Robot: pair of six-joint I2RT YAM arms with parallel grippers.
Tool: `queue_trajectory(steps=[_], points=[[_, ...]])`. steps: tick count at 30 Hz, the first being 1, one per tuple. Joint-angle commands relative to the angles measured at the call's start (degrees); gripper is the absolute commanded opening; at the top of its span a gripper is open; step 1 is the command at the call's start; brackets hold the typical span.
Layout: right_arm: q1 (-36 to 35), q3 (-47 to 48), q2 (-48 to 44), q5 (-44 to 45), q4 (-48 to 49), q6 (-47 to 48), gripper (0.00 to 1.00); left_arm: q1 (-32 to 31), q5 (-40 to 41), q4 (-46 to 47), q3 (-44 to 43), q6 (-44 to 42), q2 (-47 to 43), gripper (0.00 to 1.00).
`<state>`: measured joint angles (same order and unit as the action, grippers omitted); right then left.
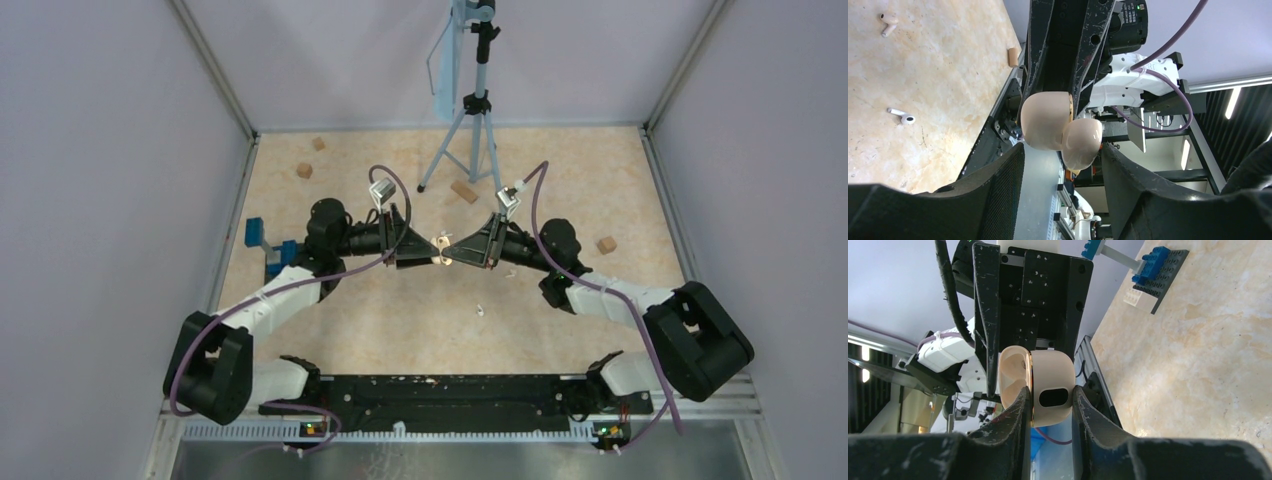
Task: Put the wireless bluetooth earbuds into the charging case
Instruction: Pass from the right arm to the left
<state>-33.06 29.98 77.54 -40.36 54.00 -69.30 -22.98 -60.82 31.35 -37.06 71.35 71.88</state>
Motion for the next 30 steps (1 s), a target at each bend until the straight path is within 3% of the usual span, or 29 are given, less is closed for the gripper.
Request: queue_trajectory(steps=[1, 5, 10, 19, 23, 30], points=[[0.28, -0.18, 0.03, 0.53, 3.30, 0.13, 0.00, -0.13, 1.57, 1.71, -0.48, -0.94, -2.00, 0.62], [0.27, -0.18, 0.48, 0.46, 4.16, -0.24, 0.00, -0.13, 1.73, 4.44, -0.40, 1.08, -1.49, 0.58], [0.26, -0.18, 0.55, 0.54, 4.07, -0.33, 0.00, -0.24, 2.09, 4.04, -1.10, 1.20, -1.41, 0.45], [0.28, -0.01, 1.02, 0.46, 3.83, 0.02, 0.00, -0.57, 3.05, -0.34, -3.03, -0.85, -1.78, 0.44], [0.27, 0.00, 1.11, 0.52, 3.75, 0.07, 0.00, -0.70, 3.45, -1.62, -4.28, -1.70, -1.87, 0.52], [0.28, -0.01, 1.20, 0.55, 3.57, 0.05, 0.00, -1.50, 5.68, -13.10, -9.46, -8.30, -2.18, 0.48]])
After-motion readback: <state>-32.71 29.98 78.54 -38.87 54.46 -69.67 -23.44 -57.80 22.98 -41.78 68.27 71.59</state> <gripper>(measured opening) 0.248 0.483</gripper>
